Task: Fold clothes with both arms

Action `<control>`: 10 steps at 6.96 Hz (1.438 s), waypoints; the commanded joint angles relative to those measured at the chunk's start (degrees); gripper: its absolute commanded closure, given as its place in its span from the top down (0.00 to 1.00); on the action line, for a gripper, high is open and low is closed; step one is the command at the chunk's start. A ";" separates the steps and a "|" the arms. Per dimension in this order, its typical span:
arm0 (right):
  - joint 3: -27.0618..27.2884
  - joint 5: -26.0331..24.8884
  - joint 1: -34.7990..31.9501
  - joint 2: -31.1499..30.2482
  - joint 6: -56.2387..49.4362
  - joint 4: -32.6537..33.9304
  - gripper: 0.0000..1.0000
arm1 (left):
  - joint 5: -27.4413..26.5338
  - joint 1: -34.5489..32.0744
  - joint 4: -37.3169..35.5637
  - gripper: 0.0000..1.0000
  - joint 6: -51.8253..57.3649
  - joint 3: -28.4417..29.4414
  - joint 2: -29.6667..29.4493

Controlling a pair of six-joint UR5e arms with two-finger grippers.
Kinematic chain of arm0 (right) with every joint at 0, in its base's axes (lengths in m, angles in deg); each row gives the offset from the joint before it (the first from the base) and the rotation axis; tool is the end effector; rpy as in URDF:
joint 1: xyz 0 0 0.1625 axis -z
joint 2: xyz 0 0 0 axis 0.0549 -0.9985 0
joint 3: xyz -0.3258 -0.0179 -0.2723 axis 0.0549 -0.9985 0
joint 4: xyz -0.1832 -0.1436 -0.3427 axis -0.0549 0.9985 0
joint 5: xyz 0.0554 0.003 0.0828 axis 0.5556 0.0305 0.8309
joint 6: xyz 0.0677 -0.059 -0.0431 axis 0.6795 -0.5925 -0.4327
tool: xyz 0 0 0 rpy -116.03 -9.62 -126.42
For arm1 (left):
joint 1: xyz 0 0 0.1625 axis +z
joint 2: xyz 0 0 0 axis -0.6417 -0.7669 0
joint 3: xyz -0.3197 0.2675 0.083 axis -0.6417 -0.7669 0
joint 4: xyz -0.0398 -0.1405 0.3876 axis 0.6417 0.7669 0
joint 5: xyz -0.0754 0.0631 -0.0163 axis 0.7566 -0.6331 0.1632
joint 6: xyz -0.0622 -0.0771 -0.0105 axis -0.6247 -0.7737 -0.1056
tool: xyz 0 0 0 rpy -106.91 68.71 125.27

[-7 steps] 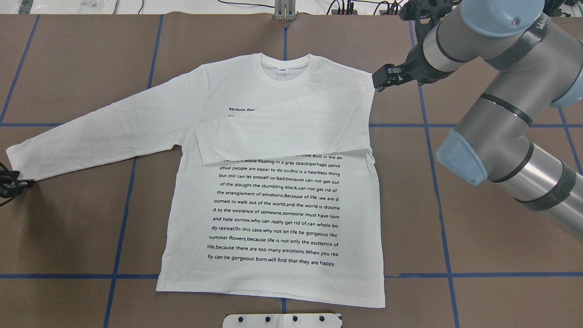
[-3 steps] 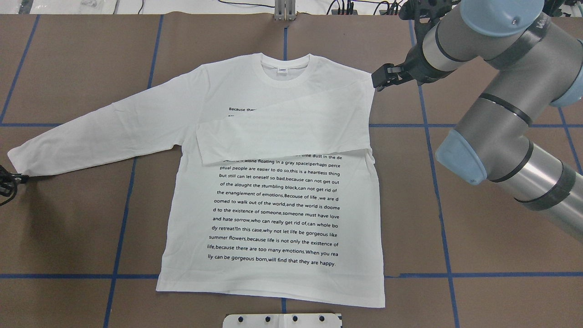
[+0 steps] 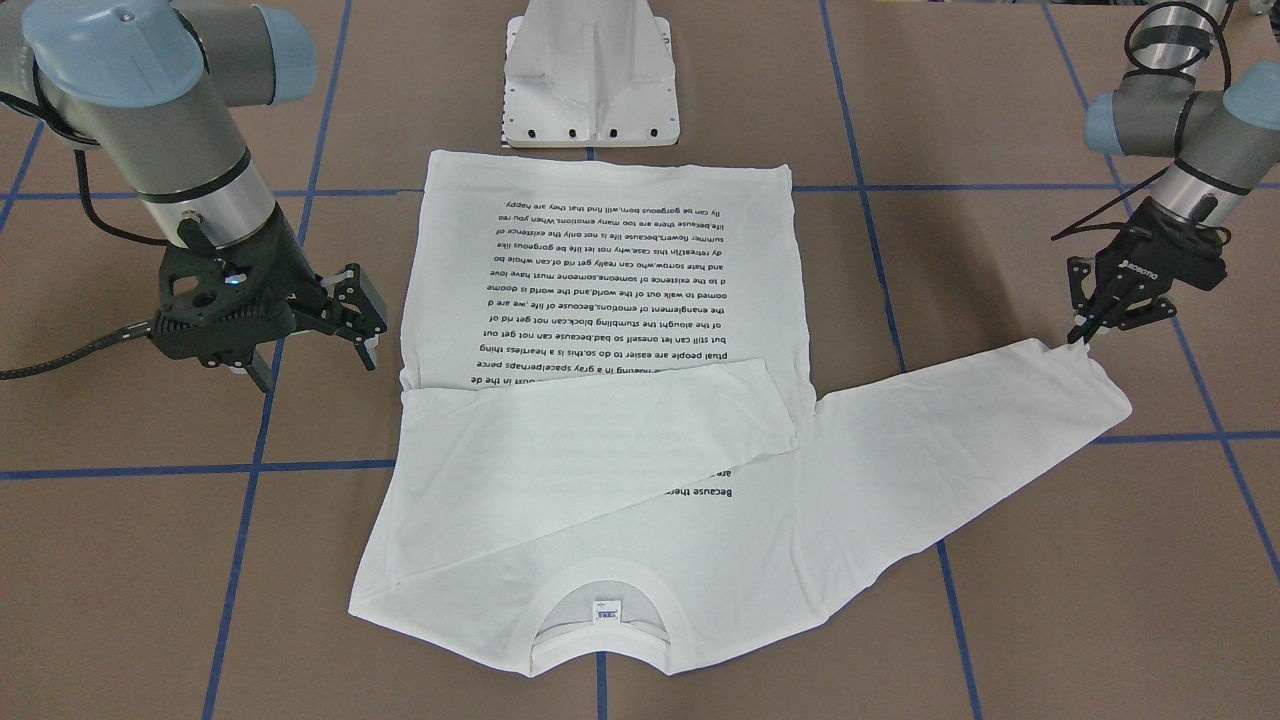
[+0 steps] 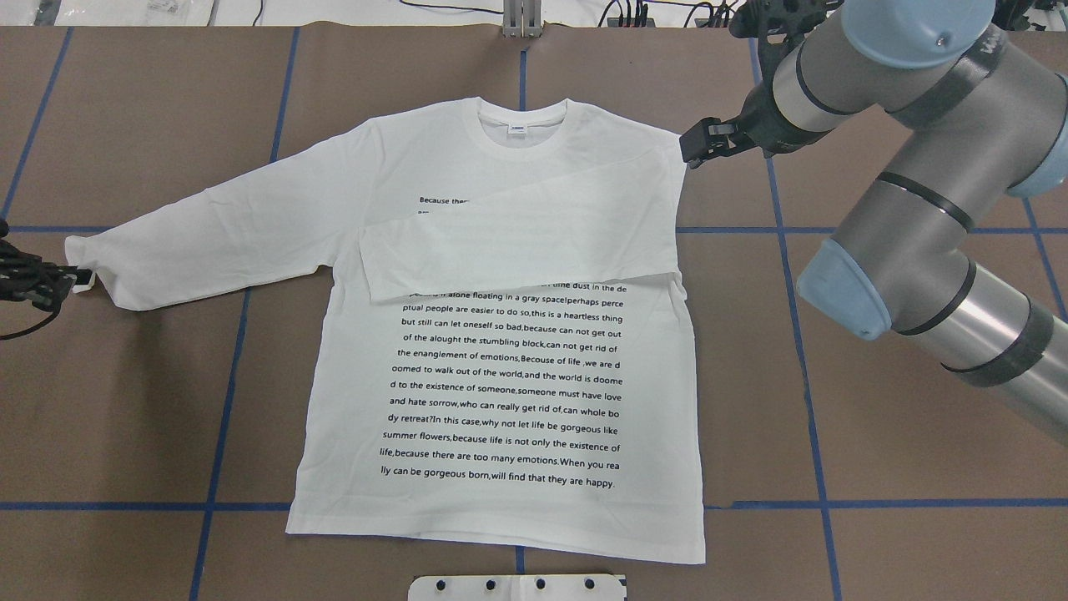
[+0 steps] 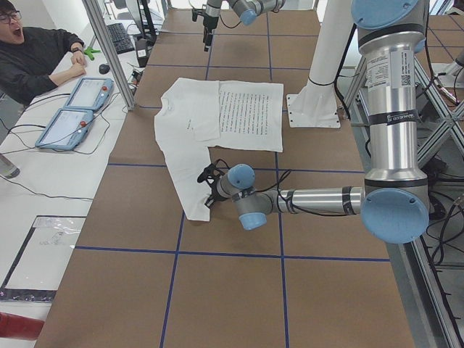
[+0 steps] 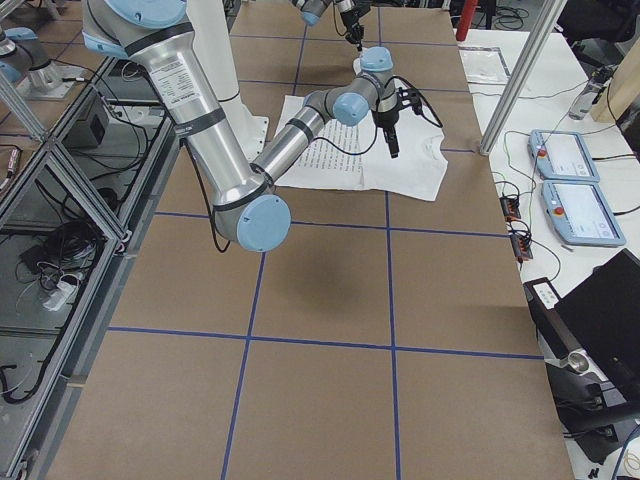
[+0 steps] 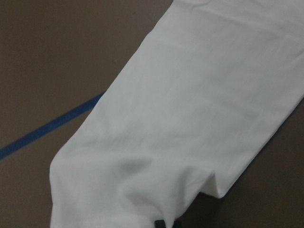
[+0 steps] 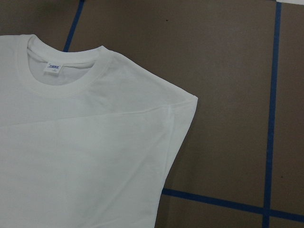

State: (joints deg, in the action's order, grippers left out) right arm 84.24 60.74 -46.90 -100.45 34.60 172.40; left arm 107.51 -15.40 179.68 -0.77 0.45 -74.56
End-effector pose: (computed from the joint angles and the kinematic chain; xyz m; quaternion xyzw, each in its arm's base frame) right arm -0.3262 -0.5395 0.2458 0.1694 -0.3976 -0.0227 0.9015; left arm 0.1984 -0.4507 0.5848 0.3454 0.4275 0.1382 0.8239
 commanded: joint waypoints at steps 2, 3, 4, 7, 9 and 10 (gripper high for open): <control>0.00 -0.16 0.04 -0.04 0.09 0.00 1.00 | 0.07 -0.32 -0.97 0.00 -19.81 1.43 -16.96; 0.09 -0.16 0.12 -0.12 0.09 0.00 1.00 | 0.07 0.03 -4.71 0.00 -29.45 2.57 -23.89; 0.09 -0.16 0.12 -0.12 0.09 0.00 1.00 | -0.36 3.52 -9.88 0.00 -35.03 2.84 -31.18; -0.09 -0.16 0.12 -0.12 0.09 0.00 1.00 | -11.77 13.46 -16.17 0.00 -49.56 8.01 -47.64; -0.35 -0.16 0.21 -0.12 0.00 0.00 1.00 | -18.00 18.91 -16.09 0.00 -52.05 11.62 -52.24; -0.35 -0.16 0.21 -0.12 0.09 0.00 1.00 | -18.38 20.76 -15.91 0.00 -51.88 11.63 -52.43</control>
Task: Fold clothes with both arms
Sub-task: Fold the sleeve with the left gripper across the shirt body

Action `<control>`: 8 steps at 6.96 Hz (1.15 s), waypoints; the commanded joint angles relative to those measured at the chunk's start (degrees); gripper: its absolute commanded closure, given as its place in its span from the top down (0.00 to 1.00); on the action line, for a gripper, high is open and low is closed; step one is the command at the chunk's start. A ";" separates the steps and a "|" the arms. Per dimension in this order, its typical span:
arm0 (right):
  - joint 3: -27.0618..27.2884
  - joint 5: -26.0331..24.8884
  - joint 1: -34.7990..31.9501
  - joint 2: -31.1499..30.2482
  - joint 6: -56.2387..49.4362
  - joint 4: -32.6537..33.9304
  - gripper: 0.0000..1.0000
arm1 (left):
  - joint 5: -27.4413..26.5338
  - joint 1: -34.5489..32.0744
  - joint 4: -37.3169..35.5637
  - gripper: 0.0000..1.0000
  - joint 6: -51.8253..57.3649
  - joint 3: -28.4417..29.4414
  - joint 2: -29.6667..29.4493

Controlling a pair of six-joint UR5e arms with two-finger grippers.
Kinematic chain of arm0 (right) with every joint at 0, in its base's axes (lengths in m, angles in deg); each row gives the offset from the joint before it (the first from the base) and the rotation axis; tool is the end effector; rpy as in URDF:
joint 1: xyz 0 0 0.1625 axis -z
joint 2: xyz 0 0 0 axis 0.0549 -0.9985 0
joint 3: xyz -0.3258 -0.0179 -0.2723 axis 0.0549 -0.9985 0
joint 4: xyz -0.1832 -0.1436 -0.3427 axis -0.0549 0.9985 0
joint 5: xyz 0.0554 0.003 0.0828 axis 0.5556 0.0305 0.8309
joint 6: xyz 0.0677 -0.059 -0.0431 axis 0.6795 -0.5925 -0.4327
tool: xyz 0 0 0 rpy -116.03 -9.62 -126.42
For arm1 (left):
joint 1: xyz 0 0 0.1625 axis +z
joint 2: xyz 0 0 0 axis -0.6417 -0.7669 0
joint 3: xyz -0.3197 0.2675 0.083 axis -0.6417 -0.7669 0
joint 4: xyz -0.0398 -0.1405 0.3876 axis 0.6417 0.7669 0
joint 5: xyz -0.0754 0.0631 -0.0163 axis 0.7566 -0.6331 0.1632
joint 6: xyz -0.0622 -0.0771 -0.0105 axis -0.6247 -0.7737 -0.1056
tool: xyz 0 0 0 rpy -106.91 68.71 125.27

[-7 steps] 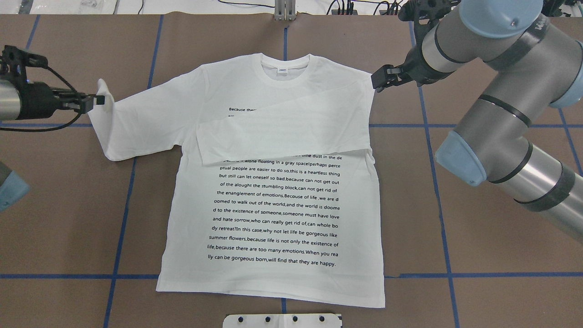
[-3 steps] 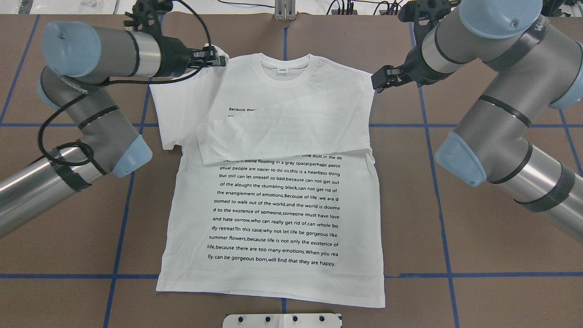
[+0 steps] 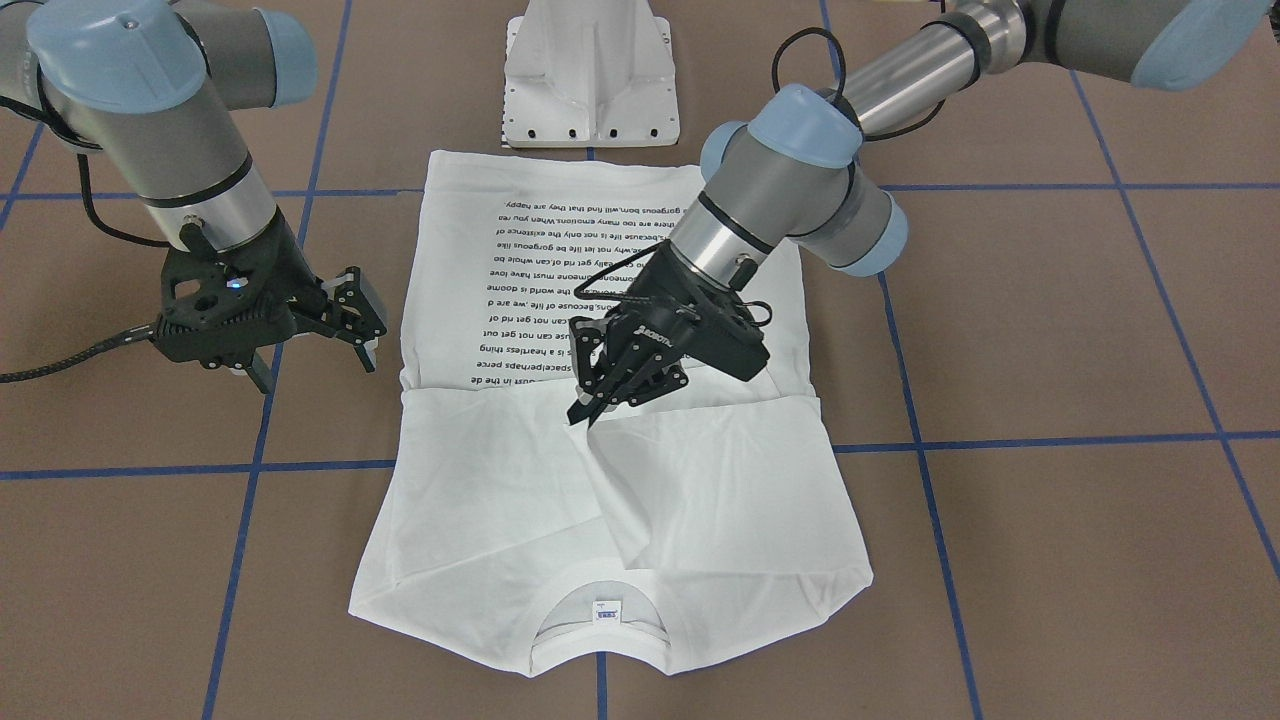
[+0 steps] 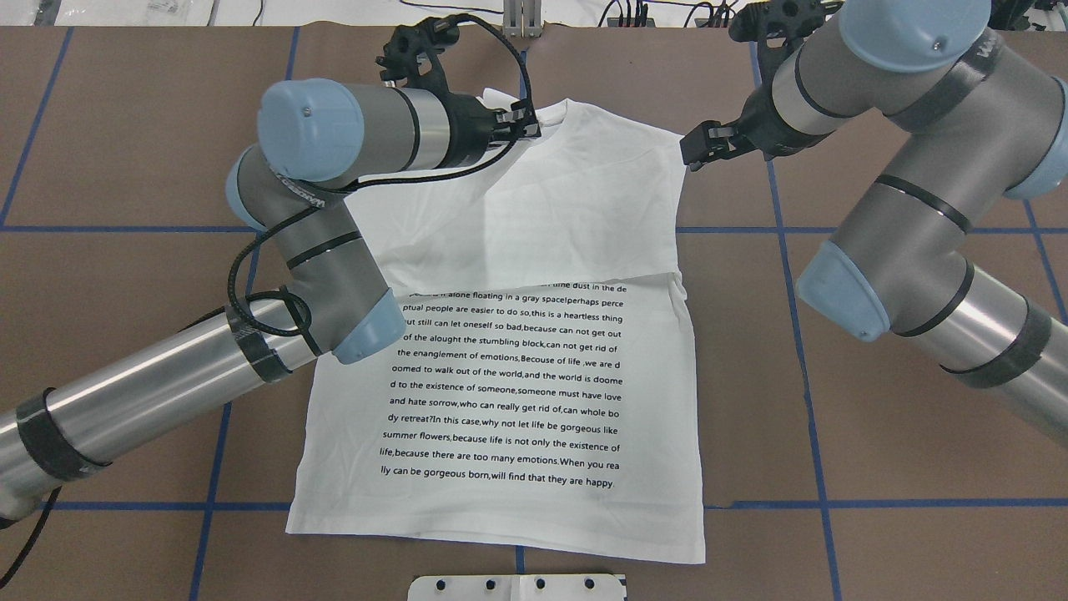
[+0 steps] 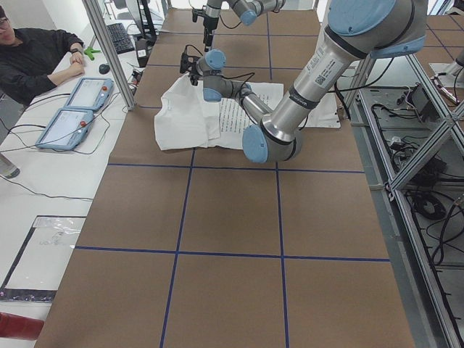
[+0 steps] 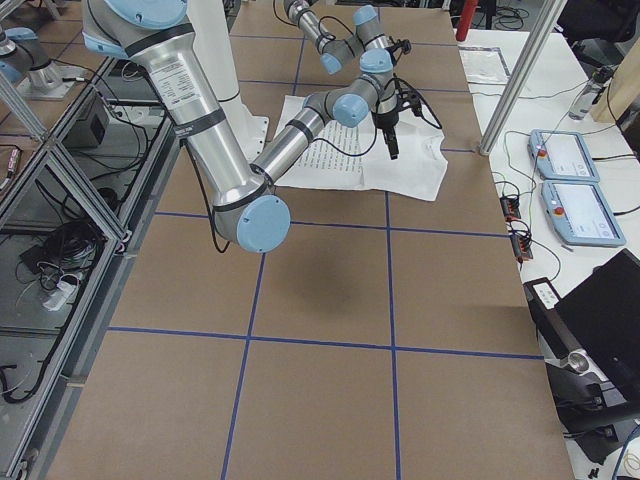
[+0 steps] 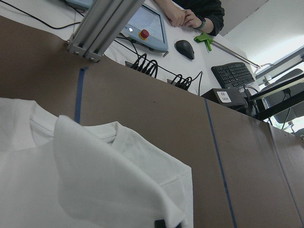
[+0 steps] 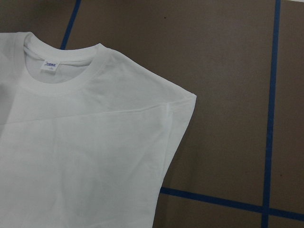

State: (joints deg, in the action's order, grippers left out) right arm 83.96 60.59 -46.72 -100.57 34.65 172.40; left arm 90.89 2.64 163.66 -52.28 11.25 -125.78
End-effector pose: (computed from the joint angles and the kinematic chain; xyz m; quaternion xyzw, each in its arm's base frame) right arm -0.3285 -0.5396 0.2492 0.1670 -0.3952 -0.0225 0.9030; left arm 0.5154 -0.5445 0.1394 0.2274 0.6617 -0.1398 0.7006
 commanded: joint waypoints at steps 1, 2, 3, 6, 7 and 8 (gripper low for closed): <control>-0.07 0.00 0.03 0.00 0.04 -0.09 1.00 | -1.76 4.75 0.11 0.00 -0.36 1.10 -2.61; 0.02 0.00 0.03 0.00 0.04 0.00 1.00 | -1.76 6.59 0.11 0.00 0.16 1.97 -3.23; -0.07 0.00 0.03 0.00 0.04 0.00 1.00 | -1.85 8.53 0.37 0.02 1.30 1.98 -2.81; 0.02 0.00 0.29 0.09 0.12 0.00 1.00 | -3.27 10.30 -1.02 1.00 5.84 1.10 -1.22; -0.33 -0.26 2.56 0.17 0.47 -0.09 1.00 | 1.70 8.04 -6.17 1.00 9.97 -1.25 0.09; -0.42 -3.48 4.06 1.05 0.91 -0.09 1.00 | 5.84 4.54 -12.31 1.00 14.27 -6.76 3.14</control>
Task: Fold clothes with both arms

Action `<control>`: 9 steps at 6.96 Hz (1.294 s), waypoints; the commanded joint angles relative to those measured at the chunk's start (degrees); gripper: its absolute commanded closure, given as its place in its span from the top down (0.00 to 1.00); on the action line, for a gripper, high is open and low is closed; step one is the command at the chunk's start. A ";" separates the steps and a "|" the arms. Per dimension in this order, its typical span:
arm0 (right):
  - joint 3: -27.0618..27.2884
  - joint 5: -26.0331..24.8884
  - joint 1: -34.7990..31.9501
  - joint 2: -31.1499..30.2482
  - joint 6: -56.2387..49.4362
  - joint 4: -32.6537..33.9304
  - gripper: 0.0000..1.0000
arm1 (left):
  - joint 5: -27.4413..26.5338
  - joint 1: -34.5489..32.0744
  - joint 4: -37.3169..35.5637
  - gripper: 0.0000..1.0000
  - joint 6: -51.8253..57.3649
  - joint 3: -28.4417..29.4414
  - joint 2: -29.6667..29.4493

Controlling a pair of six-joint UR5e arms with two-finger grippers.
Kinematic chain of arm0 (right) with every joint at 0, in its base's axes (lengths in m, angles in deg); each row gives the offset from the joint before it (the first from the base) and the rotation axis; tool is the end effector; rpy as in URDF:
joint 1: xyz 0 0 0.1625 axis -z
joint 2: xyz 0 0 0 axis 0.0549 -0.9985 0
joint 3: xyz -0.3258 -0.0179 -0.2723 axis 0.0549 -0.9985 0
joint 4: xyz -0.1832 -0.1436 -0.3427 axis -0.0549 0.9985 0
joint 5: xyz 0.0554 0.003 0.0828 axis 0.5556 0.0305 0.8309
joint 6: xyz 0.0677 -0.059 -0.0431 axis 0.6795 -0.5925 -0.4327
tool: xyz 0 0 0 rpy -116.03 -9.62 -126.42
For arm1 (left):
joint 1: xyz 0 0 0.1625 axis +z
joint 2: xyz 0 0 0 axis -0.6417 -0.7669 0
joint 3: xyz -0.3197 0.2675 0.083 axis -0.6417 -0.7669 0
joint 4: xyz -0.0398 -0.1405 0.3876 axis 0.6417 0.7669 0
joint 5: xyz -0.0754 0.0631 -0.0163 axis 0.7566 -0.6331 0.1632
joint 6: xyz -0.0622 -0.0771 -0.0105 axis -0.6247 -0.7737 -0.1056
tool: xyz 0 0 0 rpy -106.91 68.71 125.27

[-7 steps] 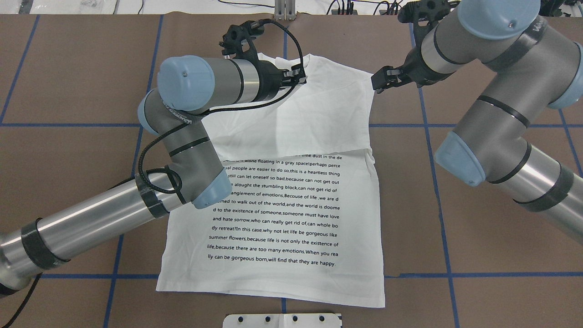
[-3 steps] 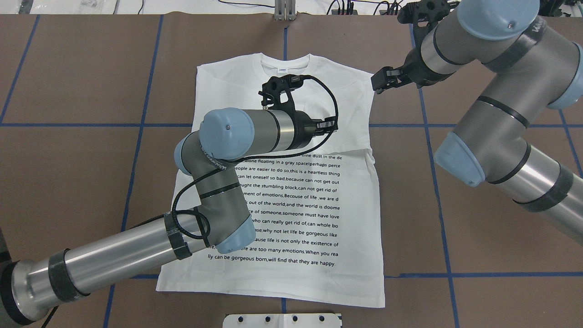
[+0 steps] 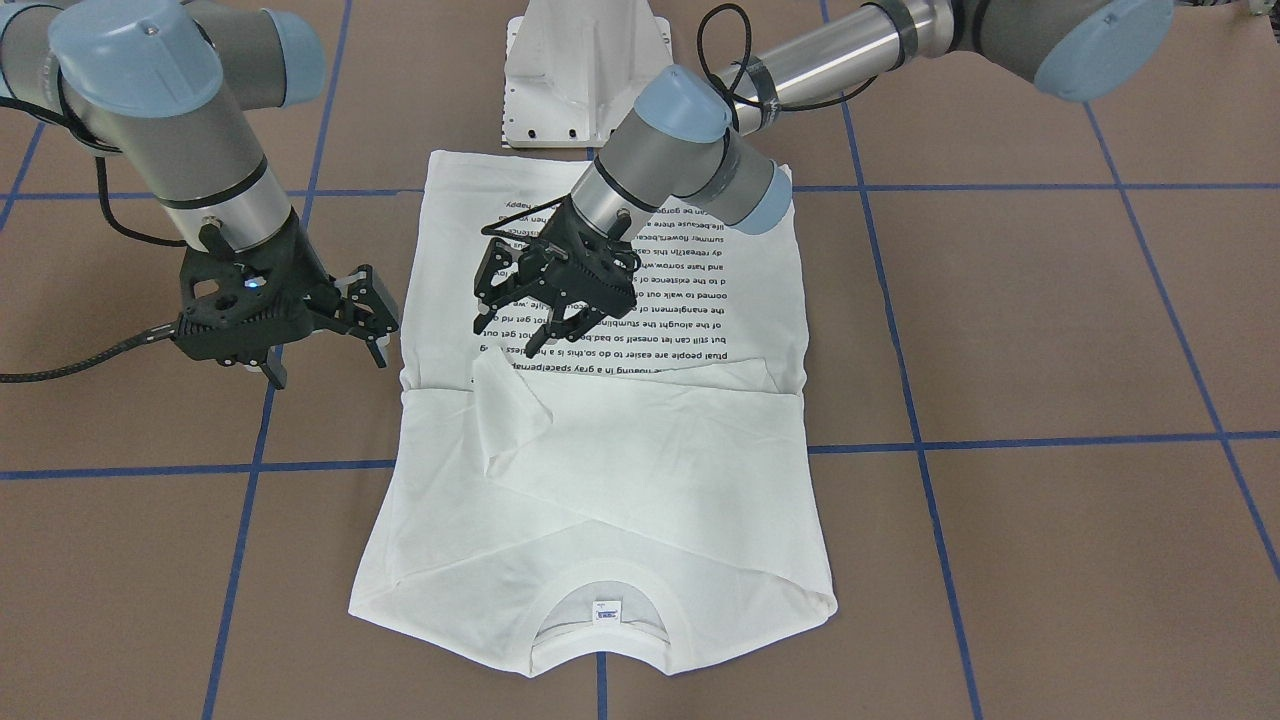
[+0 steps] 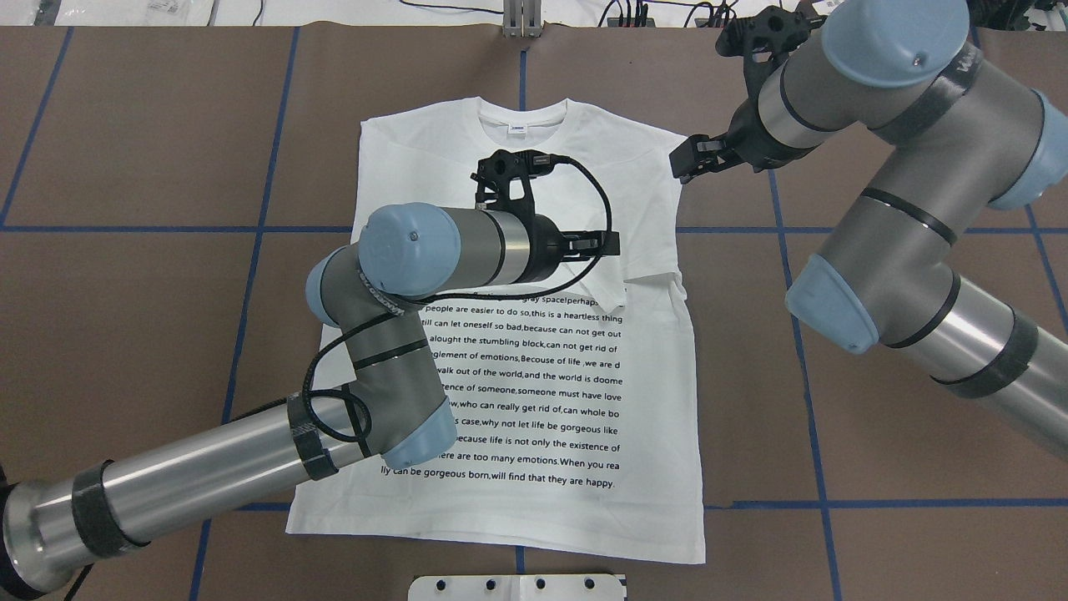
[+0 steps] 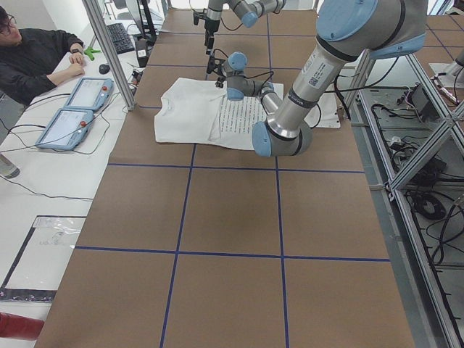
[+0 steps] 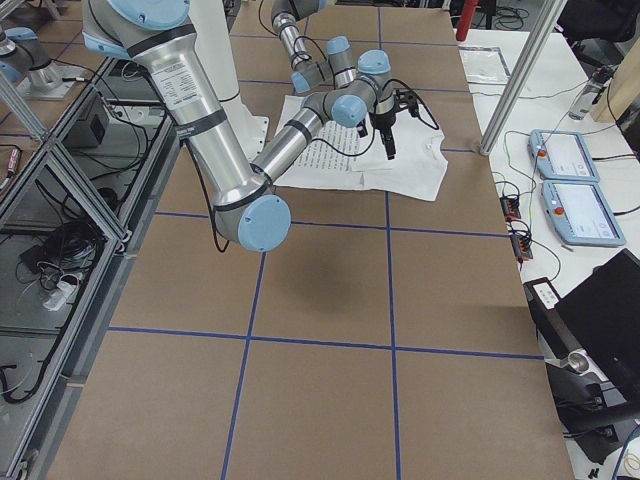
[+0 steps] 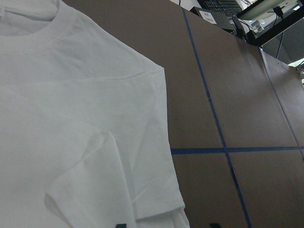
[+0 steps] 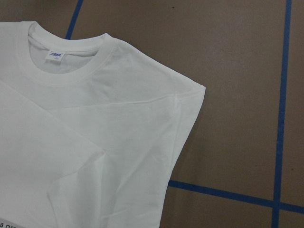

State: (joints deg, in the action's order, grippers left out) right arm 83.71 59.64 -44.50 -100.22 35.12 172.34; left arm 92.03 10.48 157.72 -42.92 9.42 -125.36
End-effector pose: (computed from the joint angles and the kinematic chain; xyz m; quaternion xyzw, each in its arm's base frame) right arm -0.3495 -0.5291 0.2474 0.1644 -0.3949 -0.0332 0.9033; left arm 0.5854 -0.4672 0.1420 0.2163 0.6354 -0.0314 0.7406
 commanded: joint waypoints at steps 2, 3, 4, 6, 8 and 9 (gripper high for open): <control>-3.22 -5.97 5.79 4.89 7.18 -0.03 1.00 | 11.13 -12.43 -18.24 1.00 20.43 -16.27 11.16; -8.11 -10.69 8.68 9.19 10.87 0.23 1.00 | 16.38 -17.70 -19.16 1.00 27.56 -17.54 14.33; -14.34 -14.39 11.06 13.58 13.35 0.32 0.99 | 21.57 -22.54 -19.17 1.00 34.59 -17.64 17.24; -26.04 -20.12 14.93 20.71 16.69 0.23 0.92 | 23.20 -24.52 -18.90 1.00 39.49 -17.99 19.46; -30.82 -24.69 17.32 21.28 17.94 -3.88 0.80 | 23.03 -24.52 -18.73 1.00 39.14 -17.99 19.55; -31.36 -24.80 17.41 20.93 17.94 -4.33 0.70 | 22.94 -24.52 -18.64 1.00 38.97 -18.08 19.55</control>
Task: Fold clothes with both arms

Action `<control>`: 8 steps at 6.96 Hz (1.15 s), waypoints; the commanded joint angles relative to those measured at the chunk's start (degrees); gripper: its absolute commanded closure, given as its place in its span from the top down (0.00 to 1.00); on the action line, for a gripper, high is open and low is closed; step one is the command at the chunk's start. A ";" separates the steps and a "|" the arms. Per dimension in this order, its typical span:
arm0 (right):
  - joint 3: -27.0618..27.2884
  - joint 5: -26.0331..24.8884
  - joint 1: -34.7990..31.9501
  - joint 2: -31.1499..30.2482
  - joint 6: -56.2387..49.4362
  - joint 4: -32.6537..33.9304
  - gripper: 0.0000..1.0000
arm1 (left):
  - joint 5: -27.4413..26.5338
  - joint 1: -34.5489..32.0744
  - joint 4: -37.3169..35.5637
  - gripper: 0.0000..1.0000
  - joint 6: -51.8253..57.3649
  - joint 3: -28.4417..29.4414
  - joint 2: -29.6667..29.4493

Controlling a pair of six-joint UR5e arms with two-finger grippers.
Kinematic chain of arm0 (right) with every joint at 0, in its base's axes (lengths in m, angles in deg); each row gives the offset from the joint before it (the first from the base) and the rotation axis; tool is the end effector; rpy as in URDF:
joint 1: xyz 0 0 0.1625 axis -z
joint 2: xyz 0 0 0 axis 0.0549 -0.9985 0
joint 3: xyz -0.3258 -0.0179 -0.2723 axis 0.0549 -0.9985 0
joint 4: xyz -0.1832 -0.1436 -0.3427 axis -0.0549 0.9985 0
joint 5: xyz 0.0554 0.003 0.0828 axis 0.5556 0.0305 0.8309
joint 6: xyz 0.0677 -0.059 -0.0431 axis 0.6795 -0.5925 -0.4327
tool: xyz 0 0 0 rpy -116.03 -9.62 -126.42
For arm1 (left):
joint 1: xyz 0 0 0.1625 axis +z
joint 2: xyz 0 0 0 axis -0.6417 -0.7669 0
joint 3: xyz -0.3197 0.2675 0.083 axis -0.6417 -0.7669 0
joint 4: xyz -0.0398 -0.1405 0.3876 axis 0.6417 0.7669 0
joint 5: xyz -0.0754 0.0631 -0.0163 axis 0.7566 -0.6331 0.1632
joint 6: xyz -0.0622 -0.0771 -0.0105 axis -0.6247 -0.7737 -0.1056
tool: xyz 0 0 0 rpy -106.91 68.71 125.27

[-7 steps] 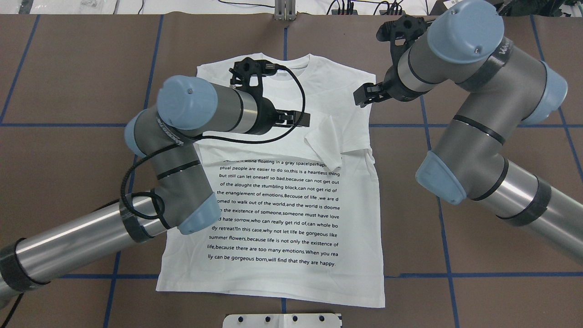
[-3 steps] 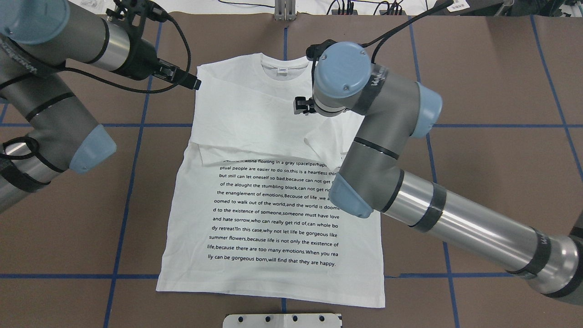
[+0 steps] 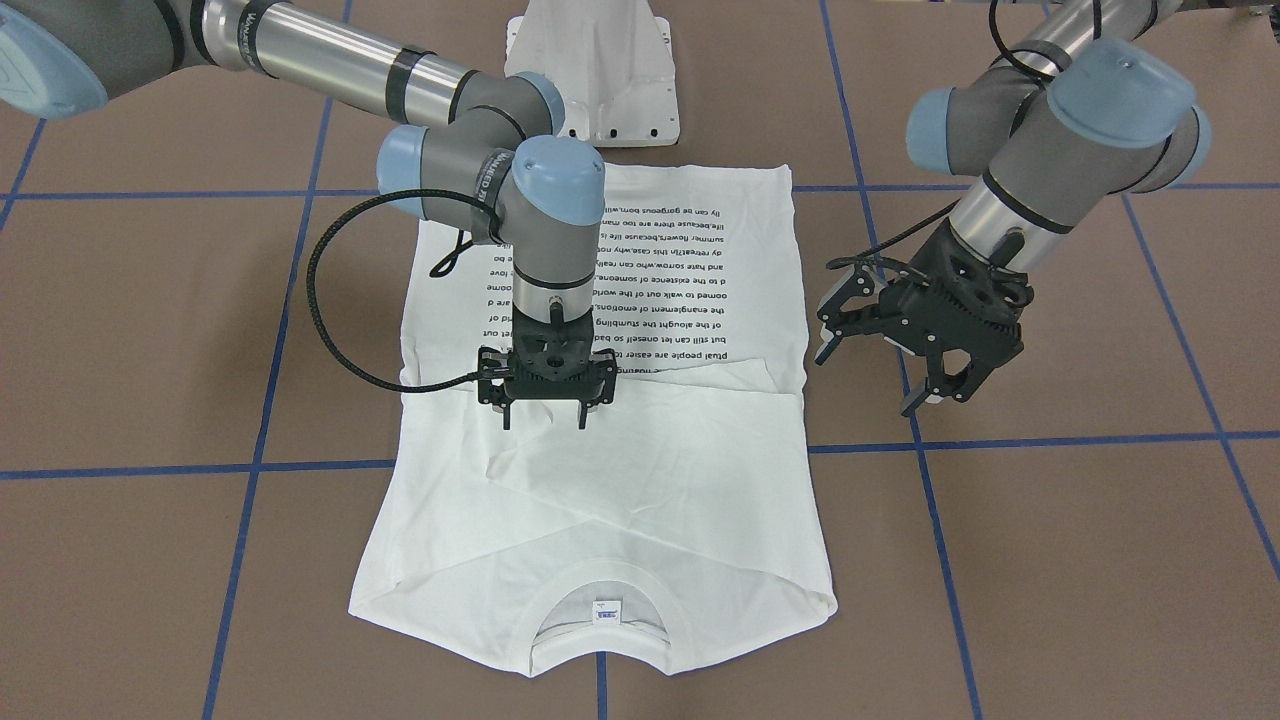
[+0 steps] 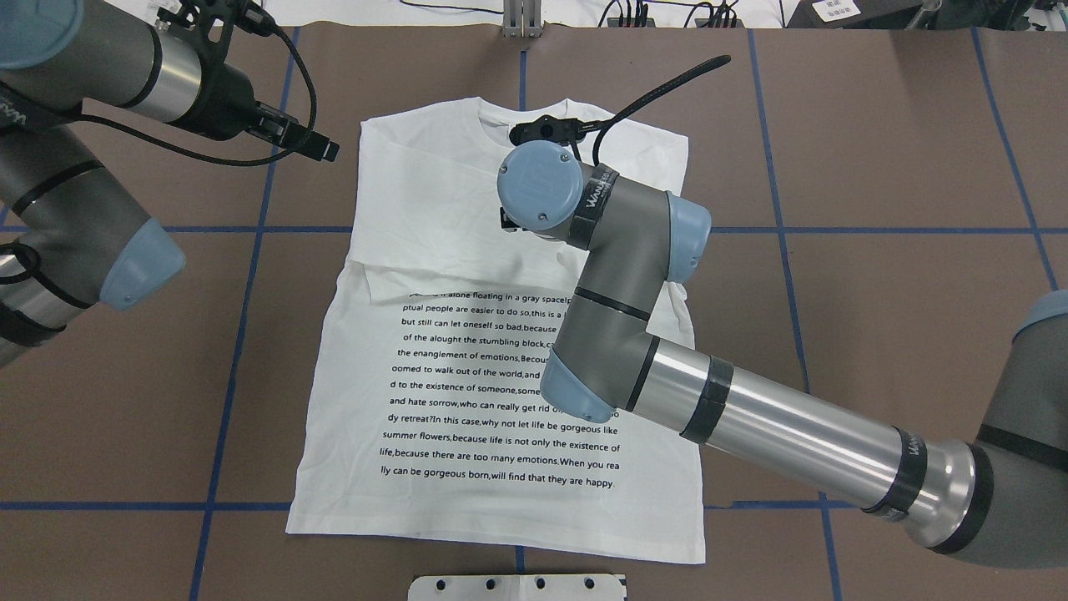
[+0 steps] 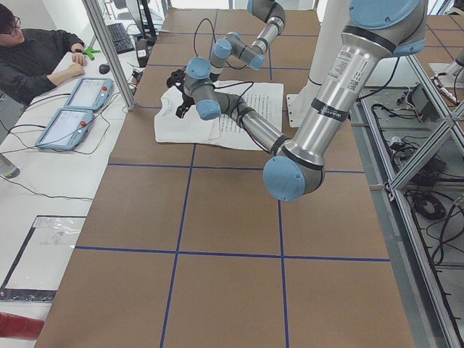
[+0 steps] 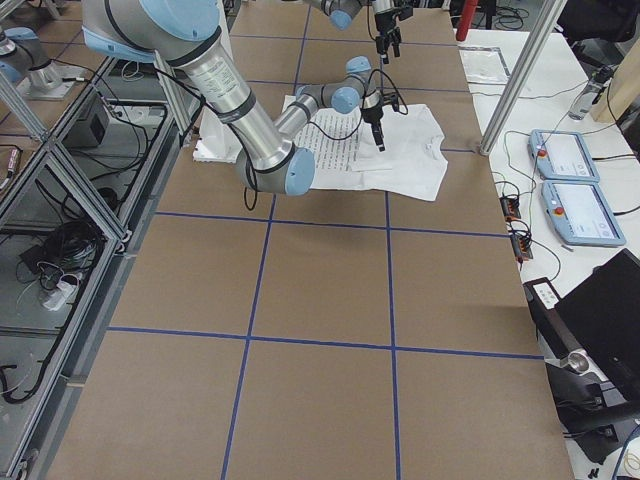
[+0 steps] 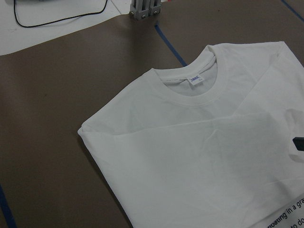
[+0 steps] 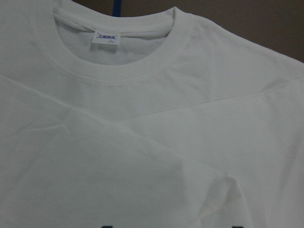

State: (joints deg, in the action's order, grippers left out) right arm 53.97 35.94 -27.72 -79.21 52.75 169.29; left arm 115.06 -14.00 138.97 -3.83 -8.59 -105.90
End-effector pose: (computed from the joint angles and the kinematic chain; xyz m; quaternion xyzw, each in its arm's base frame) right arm -0.6052 -0.5232 0.2115 0.1886 -0.3023 0.0565 0.9327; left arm 0.3122 -0.5672 0.2734 0.2885 0.4793 0.1594 0.8134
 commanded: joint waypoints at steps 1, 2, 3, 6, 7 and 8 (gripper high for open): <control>-1.54 -1.02 0.63 -0.18 0.48 -1.37 0.67 | -0.09 -0.05 0.11 1.00 -0.12 0.01 0.08; -1.36 -1.11 0.89 -0.53 0.49 -1.64 0.65 | -0.18 -0.05 0.11 1.00 -0.21 -0.07 0.08; -1.19 -1.11 1.32 -1.14 0.57 -1.73 0.61 | -0.18 -0.05 0.11 1.00 -0.21 -0.07 0.08; -1.27 -1.11 1.42 -1.76 0.49 -1.73 0.44 | -0.26 0.04 0.11 1.00 -0.21 0.01 0.08; -1.27 -1.11 1.42 -1.94 0.49 -1.64 0.14 | -0.27 0.04 0.19 1.00 -0.29 0.01 0.08; -1.10 -1.02 1.42 -2.03 0.49 -1.64 0.00 | -0.27 0.13 0.19 1.00 -0.38 0.01 -0.01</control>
State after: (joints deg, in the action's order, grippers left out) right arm 52.74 34.85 -26.31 -81.09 53.25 167.63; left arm 114.80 -13.93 139.13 -4.12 -8.58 -105.82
